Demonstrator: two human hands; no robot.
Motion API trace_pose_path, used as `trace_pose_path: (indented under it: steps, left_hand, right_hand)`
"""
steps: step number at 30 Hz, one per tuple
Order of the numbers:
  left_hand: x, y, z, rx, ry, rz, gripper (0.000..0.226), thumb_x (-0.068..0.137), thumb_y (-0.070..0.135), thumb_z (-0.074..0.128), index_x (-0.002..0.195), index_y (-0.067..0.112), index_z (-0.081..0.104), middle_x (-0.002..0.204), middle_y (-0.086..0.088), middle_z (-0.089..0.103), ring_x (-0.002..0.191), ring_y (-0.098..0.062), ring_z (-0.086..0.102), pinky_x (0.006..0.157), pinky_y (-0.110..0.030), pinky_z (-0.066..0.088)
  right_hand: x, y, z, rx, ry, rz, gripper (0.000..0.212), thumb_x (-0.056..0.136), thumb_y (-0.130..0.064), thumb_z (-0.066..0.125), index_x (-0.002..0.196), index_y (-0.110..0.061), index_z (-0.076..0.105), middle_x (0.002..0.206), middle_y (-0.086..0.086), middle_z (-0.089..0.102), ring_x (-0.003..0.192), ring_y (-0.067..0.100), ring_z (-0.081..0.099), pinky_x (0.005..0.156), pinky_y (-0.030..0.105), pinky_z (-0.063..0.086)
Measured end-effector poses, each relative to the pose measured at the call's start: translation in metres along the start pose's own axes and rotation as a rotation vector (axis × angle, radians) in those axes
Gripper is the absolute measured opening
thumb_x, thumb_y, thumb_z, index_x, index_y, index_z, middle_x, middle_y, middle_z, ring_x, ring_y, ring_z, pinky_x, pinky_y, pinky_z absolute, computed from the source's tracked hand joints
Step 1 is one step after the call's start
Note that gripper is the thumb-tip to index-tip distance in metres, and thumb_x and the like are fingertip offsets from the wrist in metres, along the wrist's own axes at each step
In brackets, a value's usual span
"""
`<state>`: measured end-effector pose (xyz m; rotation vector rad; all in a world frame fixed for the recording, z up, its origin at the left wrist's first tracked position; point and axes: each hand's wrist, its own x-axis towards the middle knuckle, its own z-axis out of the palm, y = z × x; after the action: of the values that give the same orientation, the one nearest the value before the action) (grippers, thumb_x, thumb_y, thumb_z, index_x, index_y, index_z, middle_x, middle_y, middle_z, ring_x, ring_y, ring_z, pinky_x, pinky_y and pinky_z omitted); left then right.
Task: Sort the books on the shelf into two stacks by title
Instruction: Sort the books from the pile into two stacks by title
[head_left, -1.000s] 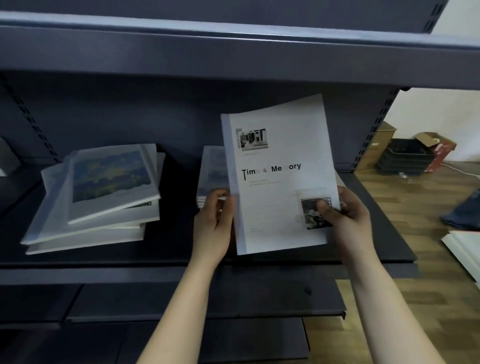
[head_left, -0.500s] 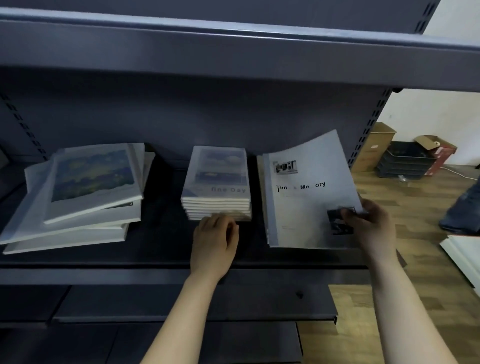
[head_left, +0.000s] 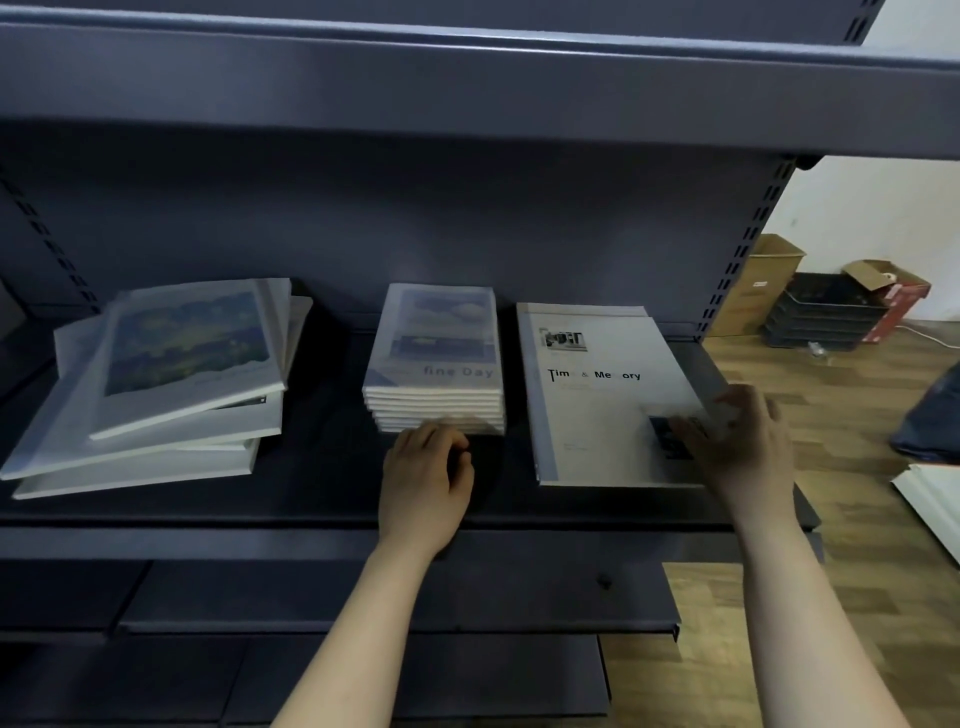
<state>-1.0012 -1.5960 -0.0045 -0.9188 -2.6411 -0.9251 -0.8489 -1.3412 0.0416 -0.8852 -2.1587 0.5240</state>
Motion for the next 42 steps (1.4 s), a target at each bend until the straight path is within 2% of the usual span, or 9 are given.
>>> trace_pose_path:
  steps: [5,9,12,15,20,28,33,39,42]
  left_hand:
    - [0.000,0.000,-0.001,0.001,0.013,0.014,0.005,0.088,0.023,0.054,0.091,0.022,0.058,0.094,0.008,0.055,0.090,-0.014,0.048,0.079,-0.029,0.038]
    - [-0.001,0.000,0.000,-0.001,0.024,0.016,0.007,0.088,0.027,0.055,0.091,0.022,0.059,0.093,0.008,0.055,0.090,-0.014,0.048,0.079,-0.030,0.039]
    - [-0.001,0.000,0.001,0.005,0.034,0.020,0.007,0.087,0.027,0.056,0.092,0.022,0.059,0.093,0.008,0.055,0.090,-0.014,0.049,0.079,-0.029,0.037]
    - [-0.001,0.000,0.001,0.007,0.043,0.024,0.008,0.087,0.028,0.056,0.091,0.021,0.060,0.093,0.008,0.055,0.090,-0.015,0.049,0.079,-0.029,0.038]
    - [-0.002,0.000,0.002,0.015,0.061,0.039,0.007,0.087,0.026,0.058,0.090,0.020,0.060,0.092,0.007,0.056,0.089,-0.015,0.050,0.078,-0.029,0.038]
    - [-0.001,0.000,0.003,0.013,0.063,0.036,0.007,0.086,0.026,0.058,0.090,0.021,0.059,0.092,0.008,0.055,0.089,-0.014,0.049,0.078,-0.029,0.038]
    - [-0.002,-0.001,0.003,0.024,0.068,0.039,0.008,0.086,0.028,0.057,0.090,0.022,0.059,0.092,0.009,0.054,0.089,-0.013,0.049,0.077,-0.027,0.036]
    - [-0.001,0.000,0.003,0.019,0.059,0.033,0.008,0.087,0.029,0.057,0.091,0.023,0.059,0.093,0.010,0.054,0.090,-0.012,0.049,0.079,-0.029,0.039]
    - [-0.001,0.000,0.003,0.023,0.061,0.036,0.008,0.086,0.029,0.057,0.091,0.022,0.059,0.092,0.009,0.054,0.089,-0.013,0.049,0.078,-0.029,0.039]
  right_hand:
    - [0.000,0.001,-0.016,0.164,-0.383,-0.058,0.043,0.061,-0.048,0.079,0.097,-0.031,0.065,0.109,-0.009,0.057,0.110,0.012,0.052,0.083,0.029,0.041]
    - [0.000,-0.003,-0.029,0.094,-0.568,-0.080,0.066,0.053,-0.033,0.090,0.114,-0.034,0.063,0.131,-0.012,0.044,0.124,0.006,0.039,0.094,0.025,0.032]
    - [-0.001,-0.008,-0.032,0.092,-0.597,-0.069,0.076,0.054,-0.026,0.091,0.123,-0.032,0.060,0.131,-0.014,0.039,0.119,0.007,0.040,0.094,0.022,0.030]
    - [0.000,-0.003,-0.029,0.063,-0.641,-0.044,0.092,0.044,-0.038,0.091,0.128,-0.040,0.055,0.154,-0.009,0.027,0.138,0.013,0.033,0.107,0.029,0.030]
    - [0.000,-0.009,-0.027,0.039,-0.620,-0.049,0.091,0.052,-0.028,0.092,0.133,-0.035,0.053,0.159,-0.003,0.018,0.142,0.018,0.028,0.107,0.029,0.027]
    - [0.007,-0.014,-0.022,0.082,-0.624,-0.055,0.086,0.058,-0.024,0.090,0.135,-0.027,0.053,0.153,-0.008,0.026,0.137,0.018,0.034,0.105,0.023,0.024]
    - [0.014,-0.017,-0.013,0.101,-0.593,-0.050,0.085,0.055,-0.026,0.090,0.133,-0.022,0.055,0.130,-0.018,0.037,0.125,0.014,0.045,0.103,0.020,0.027]
    - [0.019,-0.022,-0.015,0.084,-0.621,-0.053,0.085,0.058,-0.021,0.089,0.135,-0.020,0.053,0.130,-0.012,0.040,0.128,0.018,0.043,0.098,0.021,0.028]
    - [0.018,-0.023,-0.017,0.090,-0.638,-0.040,0.085,0.060,-0.021,0.088,0.137,-0.021,0.051,0.147,-0.004,0.035,0.134,0.019,0.038,0.103,0.023,0.027]
